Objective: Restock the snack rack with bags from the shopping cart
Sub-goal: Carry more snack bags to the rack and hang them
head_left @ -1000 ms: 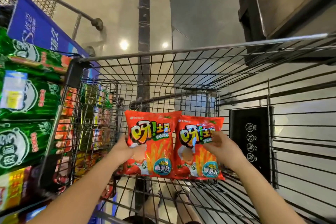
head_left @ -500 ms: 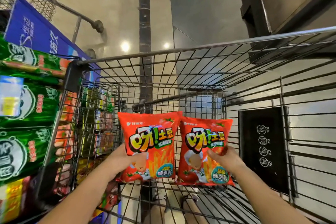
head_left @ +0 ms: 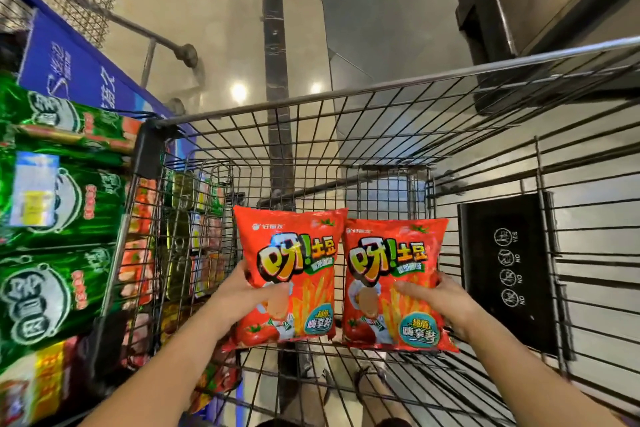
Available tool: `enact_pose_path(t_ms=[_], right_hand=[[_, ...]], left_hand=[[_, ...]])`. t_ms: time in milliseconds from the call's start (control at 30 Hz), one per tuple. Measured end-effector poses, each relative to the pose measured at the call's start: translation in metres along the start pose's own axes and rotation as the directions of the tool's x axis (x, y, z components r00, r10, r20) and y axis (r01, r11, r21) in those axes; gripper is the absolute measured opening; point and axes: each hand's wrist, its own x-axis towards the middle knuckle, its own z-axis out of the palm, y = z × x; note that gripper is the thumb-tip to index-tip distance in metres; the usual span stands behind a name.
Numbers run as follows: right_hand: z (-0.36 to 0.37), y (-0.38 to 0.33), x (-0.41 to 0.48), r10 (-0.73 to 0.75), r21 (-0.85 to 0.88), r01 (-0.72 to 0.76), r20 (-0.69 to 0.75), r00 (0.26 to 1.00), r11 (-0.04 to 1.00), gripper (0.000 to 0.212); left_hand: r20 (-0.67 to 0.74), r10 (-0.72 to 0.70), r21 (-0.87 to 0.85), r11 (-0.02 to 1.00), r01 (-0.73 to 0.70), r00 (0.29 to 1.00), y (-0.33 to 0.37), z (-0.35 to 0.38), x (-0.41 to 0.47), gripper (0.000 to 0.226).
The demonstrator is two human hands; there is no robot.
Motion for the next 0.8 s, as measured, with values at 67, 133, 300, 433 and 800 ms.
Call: enact_pose_path(t_ms=[67,133,300,433,800], right_hand=[[-0.004,0.001,-0.006,-0.05,0.03,0.05,-0.001,0.999,0.998,0.103],[-0.005,-0.006,-0.021,-0.095,0.051,0.094,0.014,0.995,0.994,0.097],[-0.01,-0.032,-0.069,-0.193,0.152,0.185,0.038,0.981,0.971,0.084],[-0.025,-0.056,-0.107,-0.272,0.211,0.262,0.023,0.962,0.942,0.093],[-0.044,-0.127,-0.26,-0.514,0.279,0.506,-0.051,0.857,0.816,0.082]], left_hand=[[-0.016,-0.002,0.006,1.0,0.002,1.0,0.009,-0.003,-0.009,0.079],[-0.035,0.014,0.012,1.0,-0.013,0.999,0.018,-0.007,-0.019,0.088],[-0.068,0.063,0.081,0.995,-0.057,0.996,0.045,-0.024,-0.05,0.123],[-0.111,0.126,0.117,0.987,-0.113,0.986,0.082,-0.034,-0.094,0.118],[-0.225,0.343,0.061,0.939,-0.338,0.912,0.149,-0.065,-0.218,0.099]])
